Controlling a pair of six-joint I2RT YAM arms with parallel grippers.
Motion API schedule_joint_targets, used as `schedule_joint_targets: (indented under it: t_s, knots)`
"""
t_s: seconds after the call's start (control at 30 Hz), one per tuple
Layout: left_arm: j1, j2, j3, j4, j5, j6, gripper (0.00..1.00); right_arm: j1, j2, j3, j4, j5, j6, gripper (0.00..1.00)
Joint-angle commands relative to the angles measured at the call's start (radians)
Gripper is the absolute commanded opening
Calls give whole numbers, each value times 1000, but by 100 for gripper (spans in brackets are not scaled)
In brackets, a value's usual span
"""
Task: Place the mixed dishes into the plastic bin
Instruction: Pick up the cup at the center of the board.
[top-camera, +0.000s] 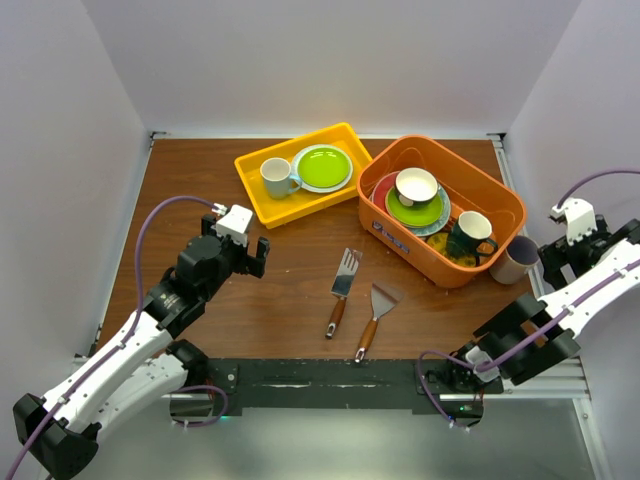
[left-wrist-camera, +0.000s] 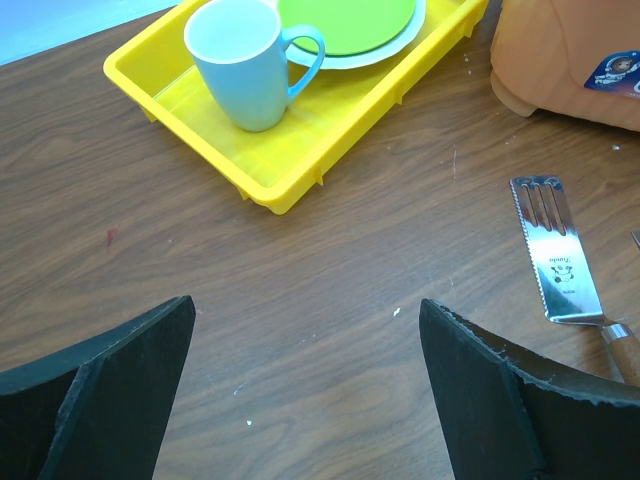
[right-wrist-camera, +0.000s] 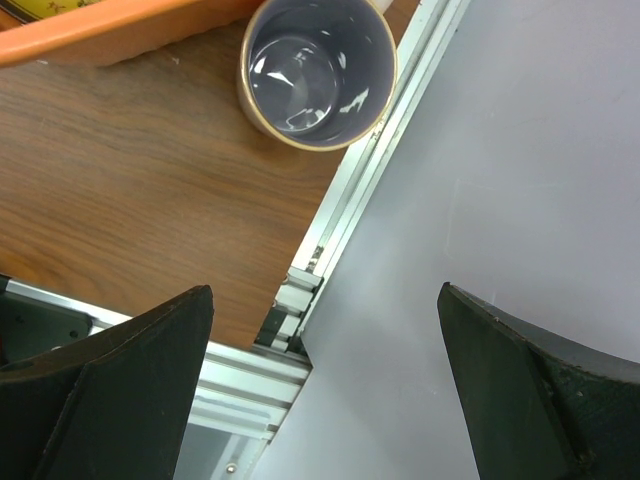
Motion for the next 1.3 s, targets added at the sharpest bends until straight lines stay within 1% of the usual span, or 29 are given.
schedule_joint_targets:
  t_s: [0.0, 0.43, 0.67, 0.7, 0.77, 0.8, 0.87, 0.93, 0.97, 1.0, 1.17, 1.27]
  knots:
    - [5, -3, 0, 41, 2, -1, 100, -21, 9, 17, -112, 2, -35, 99]
    - [5, -3, 0, 43, 2, 0, 100, -39, 23, 14, -101, 12, -52, 99]
    - [5, 0, 0, 41, 5, 0, 100, -39, 22, -15, -35, 24, -39, 99]
    - [7, 0, 0, 43, 7, -1, 100, -39, 29, -18, -43, 18, -49, 99]
    - [5, 6, 0, 43, 8, -1, 100, -39, 42, -20, -102, -33, -160, 99]
    - [5, 7, 0, 41, 7, 0, 100, -27, 34, -40, -115, -41, -173, 99]
    - [5, 14, 0, 41, 10, -1, 100, -3, 16, -81, -114, -33, -260, 99]
    - [5, 18, 0, 41, 7, 0, 100, 49, -13, -141, -112, -30, -317, 99]
    - [7, 20, 0, 40, 5, -1, 100, 74, -23, -156, -98, -28, -314, 99]
    - [7, 20, 0, 40, 4, 0, 100, 120, -32, -182, -59, -30, -303, 99]
    - [5, 24, -1, 38, -3, -1, 100, 261, -55, -221, 115, -10, -139, 98]
    - [7, 26, 0, 37, -4, -1, 100, 301, -26, -222, 182, 19, -92, 97]
